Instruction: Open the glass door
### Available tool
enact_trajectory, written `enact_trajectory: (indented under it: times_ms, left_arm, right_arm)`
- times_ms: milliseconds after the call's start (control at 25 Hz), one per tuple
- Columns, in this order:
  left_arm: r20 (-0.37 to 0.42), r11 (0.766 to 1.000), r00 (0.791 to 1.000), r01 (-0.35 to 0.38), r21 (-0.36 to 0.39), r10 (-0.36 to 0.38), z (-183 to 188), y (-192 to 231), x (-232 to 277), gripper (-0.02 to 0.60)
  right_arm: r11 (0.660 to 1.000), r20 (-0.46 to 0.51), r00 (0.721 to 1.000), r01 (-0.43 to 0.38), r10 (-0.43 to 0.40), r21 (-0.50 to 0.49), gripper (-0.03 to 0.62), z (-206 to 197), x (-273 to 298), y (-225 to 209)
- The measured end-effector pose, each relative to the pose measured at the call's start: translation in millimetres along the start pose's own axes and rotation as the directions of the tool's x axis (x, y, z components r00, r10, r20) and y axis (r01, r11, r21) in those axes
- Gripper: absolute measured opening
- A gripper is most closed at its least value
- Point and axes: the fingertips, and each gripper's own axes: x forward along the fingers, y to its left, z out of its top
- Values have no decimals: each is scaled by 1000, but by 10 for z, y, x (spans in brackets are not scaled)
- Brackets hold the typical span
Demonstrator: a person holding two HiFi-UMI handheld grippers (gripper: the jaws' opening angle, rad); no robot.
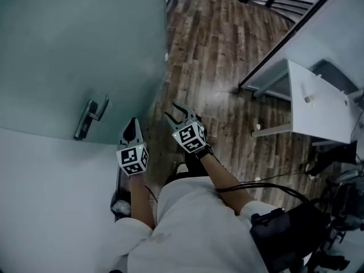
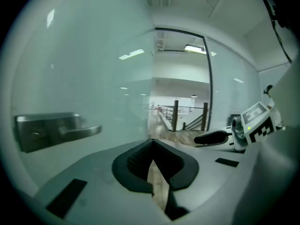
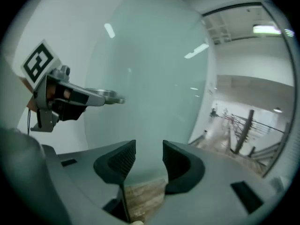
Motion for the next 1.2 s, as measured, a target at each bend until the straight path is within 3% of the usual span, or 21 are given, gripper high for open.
enact_trajectory:
  times_ms: [80,200,400,480,560,680,800,920,1200]
  left_arm:
    - [-4,989,990,143,29,-143,90,-751,197,0]
    - [34,940,944,324,103,-329,457,-1667,387,0]
    - [172,881,865,458,118,-472,1294,-2792,379,0]
    - [221,853,824,498,158,-522,1590,-3168,270,0]
    - [266,834,791,519,187,-551,1805,-3449,163,0]
    - [314,820,758,536,200,-572,1957,-3812,66,0]
    - [316,795,729,559,237,-607,1960,-4214,-4,0]
    - [297,787,730,556,266,-616,1837,-4467,-56,0]
    - [279,806,758,527,271,-590,1708,-4737,-79,0]
  right_arm:
    - [984,-23,989,146,-144,103,167,-147,-656,-595]
    - [920,3,939,335,-343,205,86,-25,-1539,-1300]
    - [793,111,811,518,-575,321,26,313,-2808,-2020]
    - [767,141,775,549,-616,331,22,435,-3160,-2155]
    - [766,176,759,559,-627,319,23,551,-3423,-2203]
    - [765,223,736,578,-639,285,22,624,-3751,-2263]
    - [743,225,712,601,-665,295,23,533,-4018,-2450]
    - [735,218,707,604,-673,309,23,385,-4175,-2581]
    - [738,230,708,586,-667,336,23,202,-4391,-2802]
